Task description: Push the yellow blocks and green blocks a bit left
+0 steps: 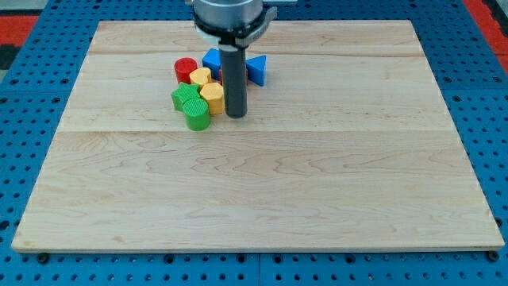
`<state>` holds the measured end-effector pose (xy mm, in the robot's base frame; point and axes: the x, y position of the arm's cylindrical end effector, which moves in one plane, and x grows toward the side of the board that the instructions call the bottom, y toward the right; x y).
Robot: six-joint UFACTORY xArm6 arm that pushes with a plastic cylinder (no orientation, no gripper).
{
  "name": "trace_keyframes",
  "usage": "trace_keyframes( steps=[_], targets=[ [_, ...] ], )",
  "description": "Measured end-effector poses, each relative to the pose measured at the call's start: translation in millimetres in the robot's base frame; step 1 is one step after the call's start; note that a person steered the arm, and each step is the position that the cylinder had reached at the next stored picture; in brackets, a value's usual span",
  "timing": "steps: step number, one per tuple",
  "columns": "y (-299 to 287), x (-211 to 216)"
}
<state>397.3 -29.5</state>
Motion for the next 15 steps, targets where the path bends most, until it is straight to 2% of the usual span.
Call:
trace_keyframes(
  steps=[1,2,4,5,6,7,8,9,10,11,13,14,15],
  targets=[
    [-16.2,-30.7],
    [-27.4,-42.5],
    [19.1,-9.9],
    [8.5,4.4],
    [-35.3,-0.2],
    [-40.4,-14.3],
    [-13.4,-1.3],
    [27.7,46.3],
    [-4.2,66.6],
    [-45.0,59.8],
    [-65.4,4.9],
    [-43.8,15.4],
    [48.5,18.7]
  ],
)
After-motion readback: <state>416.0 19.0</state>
